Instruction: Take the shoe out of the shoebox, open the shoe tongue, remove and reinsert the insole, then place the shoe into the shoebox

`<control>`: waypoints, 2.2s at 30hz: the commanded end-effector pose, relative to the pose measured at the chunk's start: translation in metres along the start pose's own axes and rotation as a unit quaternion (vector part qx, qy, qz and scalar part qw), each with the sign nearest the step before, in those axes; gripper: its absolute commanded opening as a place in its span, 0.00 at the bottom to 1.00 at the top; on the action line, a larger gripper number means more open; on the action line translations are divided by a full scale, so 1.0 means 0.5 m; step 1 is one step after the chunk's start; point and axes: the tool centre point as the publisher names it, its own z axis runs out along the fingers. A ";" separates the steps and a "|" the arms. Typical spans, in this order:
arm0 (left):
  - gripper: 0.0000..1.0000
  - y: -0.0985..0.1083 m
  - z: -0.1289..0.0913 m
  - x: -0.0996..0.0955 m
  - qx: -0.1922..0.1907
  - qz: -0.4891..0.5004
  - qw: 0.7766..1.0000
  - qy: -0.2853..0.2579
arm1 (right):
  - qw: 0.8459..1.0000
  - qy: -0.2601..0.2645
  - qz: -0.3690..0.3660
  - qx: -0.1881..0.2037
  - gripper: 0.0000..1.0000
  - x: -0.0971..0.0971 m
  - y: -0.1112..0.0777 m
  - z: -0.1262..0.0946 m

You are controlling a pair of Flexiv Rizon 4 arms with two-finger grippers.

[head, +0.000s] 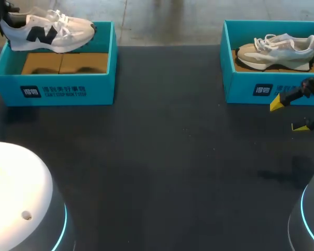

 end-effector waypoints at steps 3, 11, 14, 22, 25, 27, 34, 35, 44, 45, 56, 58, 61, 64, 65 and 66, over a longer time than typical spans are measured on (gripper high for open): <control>0.00 0.032 0.033 -0.008 0.002 -0.007 1.000 0.001 | 1.000 -0.002 0.001 0.000 1.00 0.001 -0.001 0.002; 0.00 0.033 0.068 -0.019 -0.002 0.002 1.000 0.014 | 1.000 -0.002 0.001 0.000 1.00 0.001 -0.001 0.002; 0.00 0.033 0.086 -0.020 -0.002 0.004 1.000 0.018 | 1.000 -0.002 0.001 0.000 1.00 0.001 -0.001 0.002; 0.00 0.046 0.121 -0.017 -0.005 0.001 1.000 0.023 | 1.000 -0.002 0.001 0.000 1.00 0.001 -0.001 0.002; 0.00 0.049 0.128 -0.016 -0.005 -0.001 1.000 0.024 | 1.000 -0.002 0.001 0.000 1.00 0.001 -0.001 0.002; 0.00 0.050 0.135 -0.015 -0.001 -0.003 1.000 0.025 | 1.000 -0.002 0.001 0.000 1.00 0.001 -0.001 0.002; 0.00 0.047 0.149 -0.017 0.010 -0.009 1.000 0.025 | 1.000 -0.002 0.001 0.000 1.00 0.001 -0.001 0.002; 0.00 0.046 0.150 -0.018 0.010 -0.010 1.000 0.025 | 1.000 -0.002 0.001 0.000 1.00 0.001 -0.001 0.002; 0.00 0.035 0.157 -0.033 0.013 -0.008 1.000 0.023 | 1.000 -0.002 0.001 0.000 1.00 0.001 -0.001 0.002; 0.00 0.034 0.158 -0.035 0.013 -0.008 1.000 0.022 | 1.000 -0.002 0.001 0.000 1.00 0.001 -0.001 0.002; 0.00 0.019 0.174 -0.042 0.020 -0.008 1.000 0.007 | 1.000 -0.002 0.001 0.000 1.00 0.001 -0.001 0.002; 0.00 0.015 0.180 -0.041 0.022 -0.008 1.000 0.007 | 1.000 -0.002 0.001 0.000 1.00 0.001 -0.001 0.002; 0.00 0.011 0.186 -0.039 0.025 -0.008 1.000 0.009 | 1.000 -0.002 0.001 0.000 1.00 0.001 -0.001 0.002; 0.00 0.006 0.193 -0.038 0.026 -0.008 1.000 0.011 | 1.000 -0.002 0.001 0.000 1.00 0.001 -0.001 0.002; 0.00 0.004 0.195 -0.038 0.026 -0.007 1.000 0.012 | 1.000 -0.002 0.001 0.000 1.00 0.001 -0.001 0.002; 0.00 0.002 0.197 -0.039 0.027 -0.006 1.000 0.013 | 1.000 -0.002 0.001 0.000 1.00 0.001 -0.001 0.002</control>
